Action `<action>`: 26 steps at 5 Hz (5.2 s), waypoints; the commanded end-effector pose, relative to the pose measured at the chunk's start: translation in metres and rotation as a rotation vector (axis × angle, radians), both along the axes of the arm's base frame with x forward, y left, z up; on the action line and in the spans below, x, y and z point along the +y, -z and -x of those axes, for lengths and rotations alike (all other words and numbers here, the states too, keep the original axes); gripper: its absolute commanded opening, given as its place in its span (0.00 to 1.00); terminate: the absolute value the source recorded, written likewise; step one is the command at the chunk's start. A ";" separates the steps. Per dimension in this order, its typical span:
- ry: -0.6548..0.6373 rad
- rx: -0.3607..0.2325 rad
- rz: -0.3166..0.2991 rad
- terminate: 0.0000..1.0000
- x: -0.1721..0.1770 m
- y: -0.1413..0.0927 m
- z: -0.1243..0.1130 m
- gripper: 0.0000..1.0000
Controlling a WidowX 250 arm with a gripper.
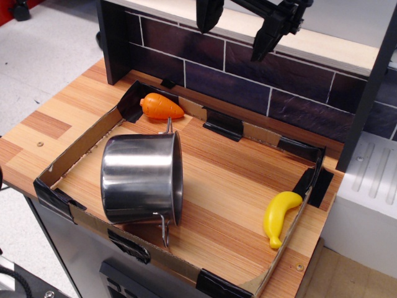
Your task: Upright metal pot
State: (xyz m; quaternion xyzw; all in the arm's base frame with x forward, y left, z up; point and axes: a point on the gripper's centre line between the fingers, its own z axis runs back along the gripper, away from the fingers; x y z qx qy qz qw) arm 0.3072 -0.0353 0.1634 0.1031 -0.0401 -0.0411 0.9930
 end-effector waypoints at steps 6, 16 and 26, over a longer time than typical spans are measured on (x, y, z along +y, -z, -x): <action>-0.024 0.074 -0.215 0.00 0.042 0.047 0.050 1.00; -0.123 0.138 -0.243 0.00 0.048 0.066 0.066 0.00; 0.144 -0.033 -0.031 0.00 0.074 0.067 0.031 1.00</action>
